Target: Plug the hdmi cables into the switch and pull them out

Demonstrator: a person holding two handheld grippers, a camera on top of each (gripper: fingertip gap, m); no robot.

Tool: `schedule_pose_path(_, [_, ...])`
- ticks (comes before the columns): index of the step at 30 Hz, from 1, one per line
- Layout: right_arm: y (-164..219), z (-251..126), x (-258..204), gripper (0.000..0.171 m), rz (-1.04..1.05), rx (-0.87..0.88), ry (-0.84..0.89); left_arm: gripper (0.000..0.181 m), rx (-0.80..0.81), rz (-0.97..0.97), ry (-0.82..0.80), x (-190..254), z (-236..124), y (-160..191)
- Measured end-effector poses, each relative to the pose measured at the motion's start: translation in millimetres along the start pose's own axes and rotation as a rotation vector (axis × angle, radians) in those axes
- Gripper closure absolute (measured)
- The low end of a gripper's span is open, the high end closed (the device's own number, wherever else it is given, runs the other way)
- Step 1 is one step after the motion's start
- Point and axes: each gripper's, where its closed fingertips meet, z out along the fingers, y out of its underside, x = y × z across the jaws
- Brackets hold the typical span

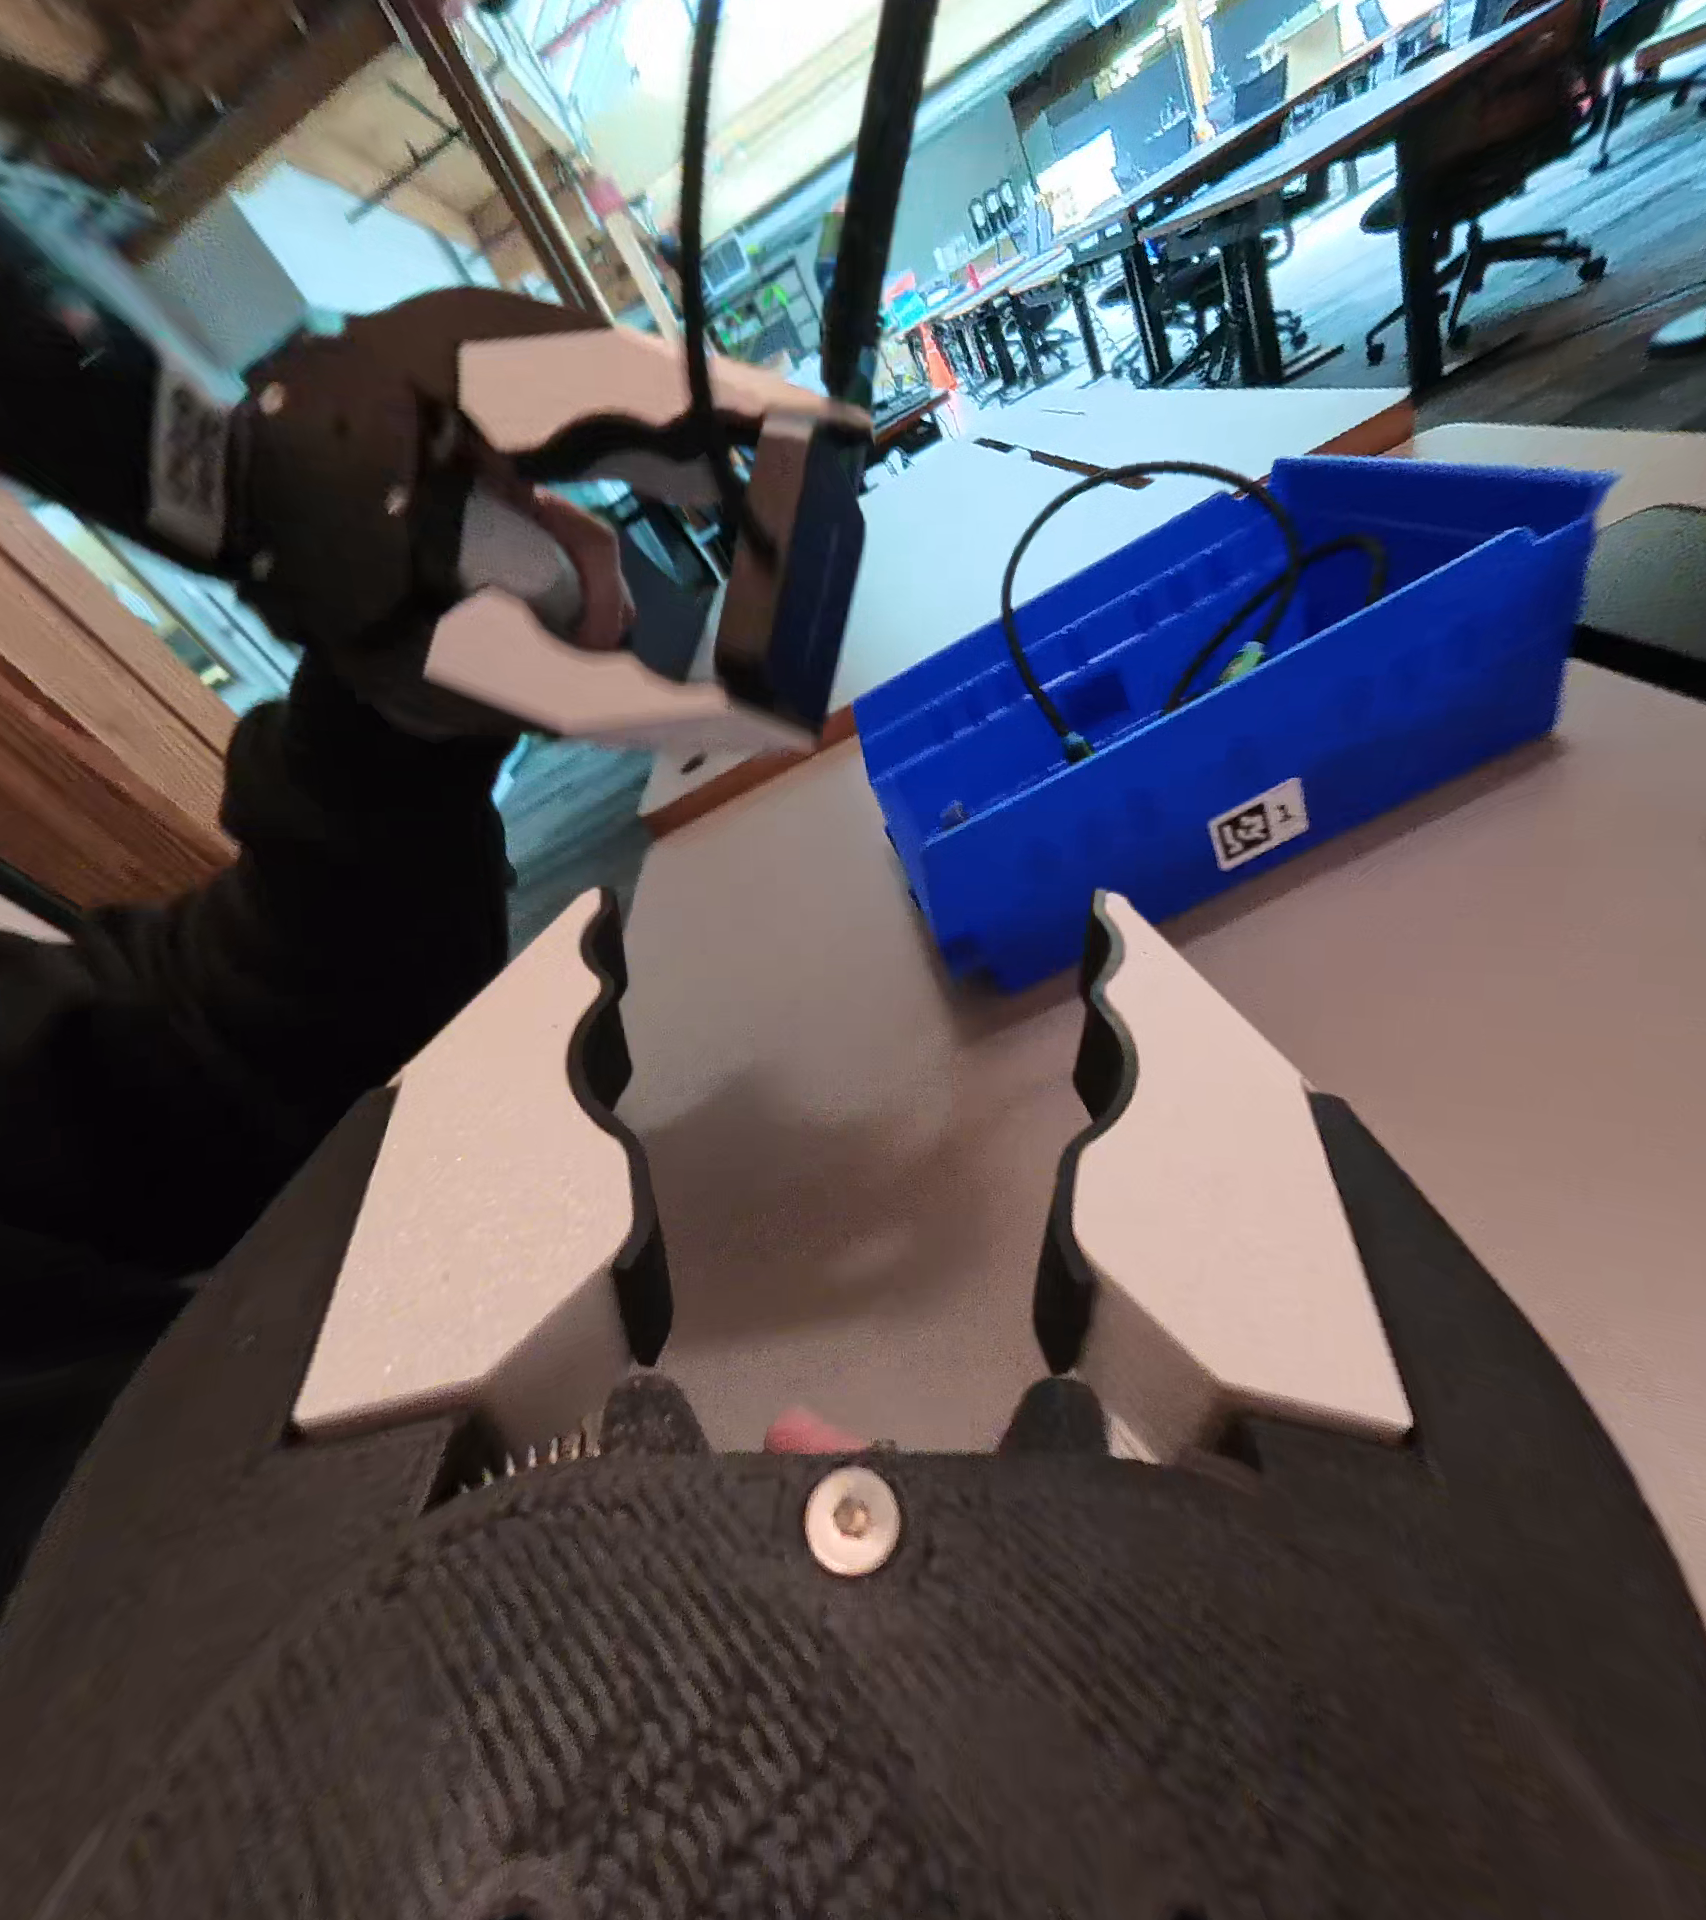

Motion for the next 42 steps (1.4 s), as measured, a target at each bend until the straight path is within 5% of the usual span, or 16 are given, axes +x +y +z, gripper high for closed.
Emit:
schedule_pose_path(1, [0.2, 7.9, -2.0, 0.082, 0.026, 0.013, -0.011, 0.114, 0.034, 0.031, 0.034, 15.5, 6.3, -16.2])
schedule_pose_path(5, [-0.7, 16.3, -6.4, 0.097, 0.082, 0.071, -0.054, 0.114, 0.094, 0.183, 0.115, 64.7, 33.1, -54.2])
schedule_pose_path(8, [-7.5, 5.9, 7.8, 0.157, 0.058, 0.141, -0.007, 0.114, 0.129, 0.262, 0.115, 79.5, 44.7, -68.6])
schedule_pose_path(11, [-14.6, -2.9, 16.1, 0.16, 0.182, 0.224, -0.053, 0.115, 0.157, 0.298, 0.046, 74.8, 48.9, -75.5])
schedule_pose_path(14, [-34.2, -23.3, 27.9, 0.16, 0.291, 0.416, -0.103, 0.111, 0.261, 0.141, -0.05, 55.4, 32.6, -88.7])
schedule_pose_path(17, [-52.4, -45.4, 30.0, 0.16, 0.414, 0.58, -0.219, 0.119, 0.441, -0.318, -0.066, 34.3, 12.5, -91.7])
schedule_pose_path(21, [-59.7, -52.9, 28.2, 0.16, 0.477, 0.676, -0.288, 0.131, 0.682, -0.959, 0.231, 42.8, 12.1, -82.9])
schedule_pose_path(24, [-60.6, -51.4, 27.5, 0.16, 0.497, 0.708, -0.287, 0.148, 0.853, -1.232, 0.368, 43.9, 10.4, -82.5])
schedule_pose_path(39, [-47.7, -29.2, 14.0, 0.155, 0.295, 0.605, -0.218, 0.171, 0.942, -1.389, 0.495, 61.5, 36.4, -95.2])
schedule_pose_path(42, [-23.7, -17.3, 15.1, 0.102, 0.154, 0.366, -0.161, 0.17, 0.958, -1.48, 0.5, 50.6, 38.4, -81.3])
